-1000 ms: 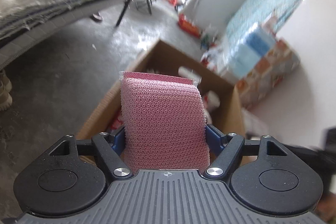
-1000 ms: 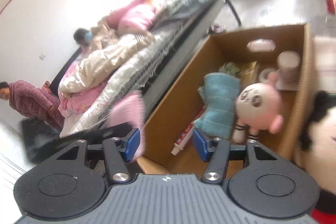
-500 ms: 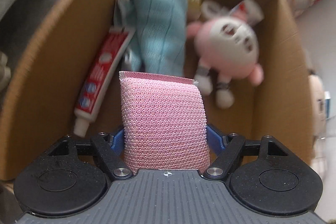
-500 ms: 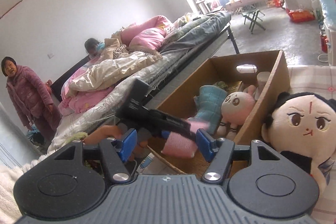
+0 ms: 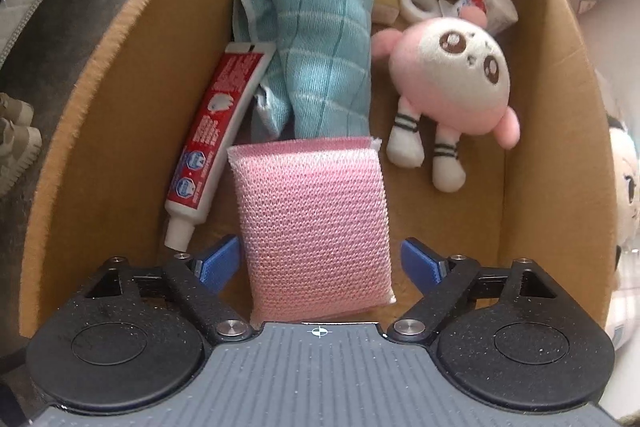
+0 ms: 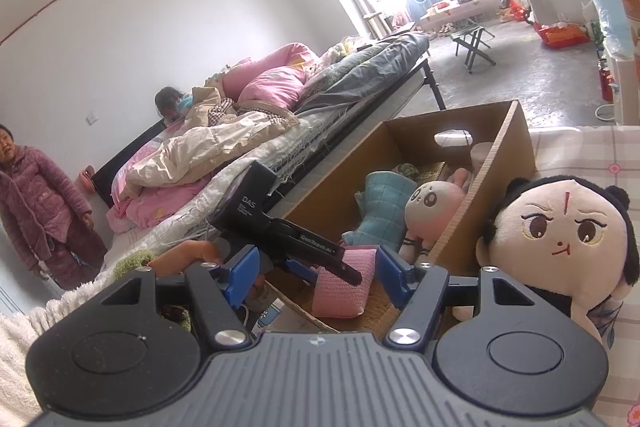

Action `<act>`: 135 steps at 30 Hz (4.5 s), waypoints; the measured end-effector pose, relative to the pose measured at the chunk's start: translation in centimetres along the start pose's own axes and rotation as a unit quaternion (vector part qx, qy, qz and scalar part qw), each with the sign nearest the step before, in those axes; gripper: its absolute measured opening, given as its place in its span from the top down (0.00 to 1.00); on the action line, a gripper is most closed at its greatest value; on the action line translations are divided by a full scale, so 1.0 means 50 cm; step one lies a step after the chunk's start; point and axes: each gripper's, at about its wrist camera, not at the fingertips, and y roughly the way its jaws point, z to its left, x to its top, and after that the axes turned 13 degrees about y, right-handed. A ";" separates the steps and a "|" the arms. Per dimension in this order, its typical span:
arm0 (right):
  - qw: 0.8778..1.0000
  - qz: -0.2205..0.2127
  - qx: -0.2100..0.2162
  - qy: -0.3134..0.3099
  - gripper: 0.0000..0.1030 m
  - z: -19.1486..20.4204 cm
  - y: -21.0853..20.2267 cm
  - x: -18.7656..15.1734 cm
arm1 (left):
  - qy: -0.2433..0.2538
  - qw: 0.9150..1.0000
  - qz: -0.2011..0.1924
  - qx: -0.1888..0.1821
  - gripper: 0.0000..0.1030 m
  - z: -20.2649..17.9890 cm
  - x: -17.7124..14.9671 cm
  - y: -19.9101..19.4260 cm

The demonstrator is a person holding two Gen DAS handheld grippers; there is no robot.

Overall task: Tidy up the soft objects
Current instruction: 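Open both tools to drop the sponge and toothpaste into the box, then move both tools back over the table toward the wipes and bandage box, then grasp the blue wet-wipes pack with the left tool, then grasp the blue bandage box with the right tool while the left tool holds the wipes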

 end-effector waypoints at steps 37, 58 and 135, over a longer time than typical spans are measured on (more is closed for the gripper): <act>0.994 -0.081 -0.066 0.026 0.02 -0.037 -0.085 -0.063 | 0.054 0.983 -0.176 0.017 0.04 -0.102 -0.065 -0.152; 0.929 -0.261 -0.233 0.125 0.01 -0.243 -0.375 -0.171 | 0.260 0.932 -0.234 -0.095 0.02 -0.555 -0.101 -0.188; 0.850 0.009 -0.403 0.339 0.02 -0.741 -0.233 0.320 | 0.170 0.985 0.007 -0.002 0.17 -0.797 0.403 0.291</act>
